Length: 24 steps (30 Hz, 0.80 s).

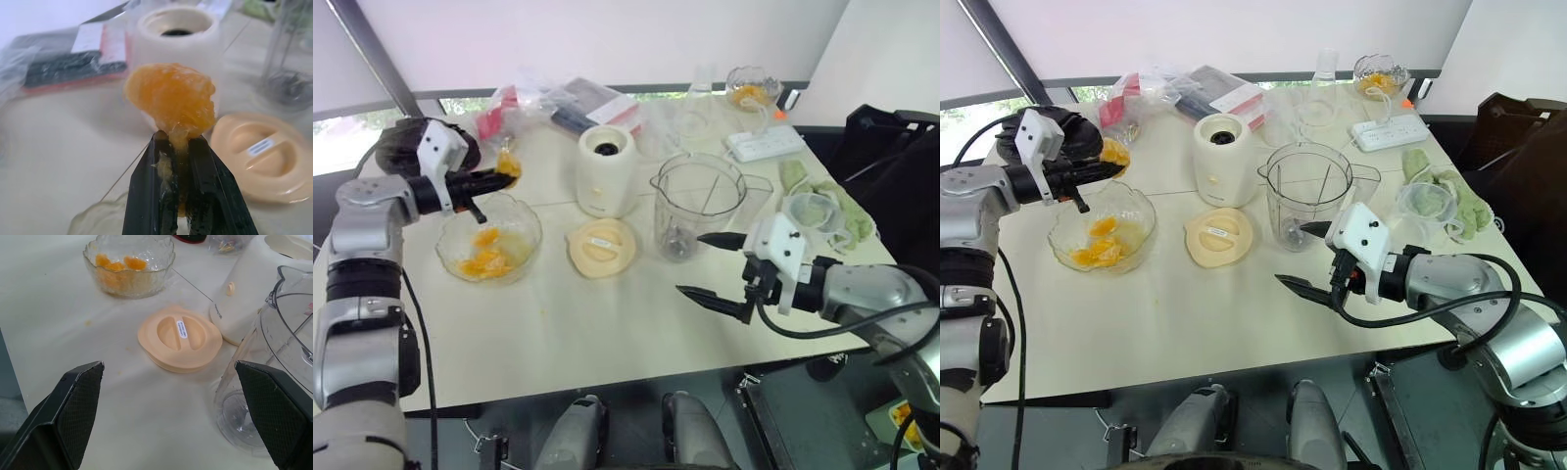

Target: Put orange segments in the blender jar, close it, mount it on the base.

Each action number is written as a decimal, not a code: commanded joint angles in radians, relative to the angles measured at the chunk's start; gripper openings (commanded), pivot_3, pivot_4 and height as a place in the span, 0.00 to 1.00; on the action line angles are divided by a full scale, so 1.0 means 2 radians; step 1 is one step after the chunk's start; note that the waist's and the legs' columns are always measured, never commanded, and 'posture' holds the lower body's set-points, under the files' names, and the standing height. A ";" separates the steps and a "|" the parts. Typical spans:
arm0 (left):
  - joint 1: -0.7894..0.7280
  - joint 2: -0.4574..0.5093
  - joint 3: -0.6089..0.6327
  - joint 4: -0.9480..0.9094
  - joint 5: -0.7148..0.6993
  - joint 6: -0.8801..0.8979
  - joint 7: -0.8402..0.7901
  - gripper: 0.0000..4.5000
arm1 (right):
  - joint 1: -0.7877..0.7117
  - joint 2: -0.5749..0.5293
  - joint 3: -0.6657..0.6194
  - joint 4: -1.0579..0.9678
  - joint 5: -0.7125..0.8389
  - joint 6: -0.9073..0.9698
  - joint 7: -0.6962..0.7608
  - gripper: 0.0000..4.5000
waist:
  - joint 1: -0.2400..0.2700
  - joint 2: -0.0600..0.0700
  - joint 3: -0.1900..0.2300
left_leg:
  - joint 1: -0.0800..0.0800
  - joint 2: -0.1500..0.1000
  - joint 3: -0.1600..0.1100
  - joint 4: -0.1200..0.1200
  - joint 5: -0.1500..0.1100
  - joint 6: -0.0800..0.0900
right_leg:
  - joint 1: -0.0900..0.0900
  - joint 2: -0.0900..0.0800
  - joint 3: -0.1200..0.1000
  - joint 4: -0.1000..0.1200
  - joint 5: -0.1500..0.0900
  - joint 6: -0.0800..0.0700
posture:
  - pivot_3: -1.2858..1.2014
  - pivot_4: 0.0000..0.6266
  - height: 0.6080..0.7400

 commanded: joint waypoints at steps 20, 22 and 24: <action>-0.375 -0.321 -0.118 0.382 0.128 -0.232 -0.002 0.04 | 0.130 0.056 -0.050 -0.138 -0.004 0.039 -0.130 1.00 | 0.000 -0.001 0.000 | 0.000 -0.001 0.000 0.001 -0.001 0.001 | 0.001 0.000 -0.001 -0.001 0.001 0.001 | 0.52 0.24 1.00; -0.369 -0.332 -0.128 0.388 0.148 -0.244 0.010 0.04 | 0.150 0.059 -0.064 -0.156 -0.001 0.047 -0.141 1.00 | 0.001 -0.001 0.000 | 0.000 -0.001 0.000 0.001 -0.001 0.002 | 0.002 0.000 0.000 -0.001 0.001 0.001 | 0.52 0.24 1.00; -0.359 -0.336 -0.146 0.393 0.176 -0.260 0.022 0.16 | 0.171 0.059 -0.077 -0.170 0.002 0.051 -0.151 1.00 | 0.001 -0.001 0.000 | 0.000 -0.001 0.000 0.001 -0.001 0.002 | 0.002 0.000 0.000 -0.001 0.001 0.001 | 0.52 0.24 1.00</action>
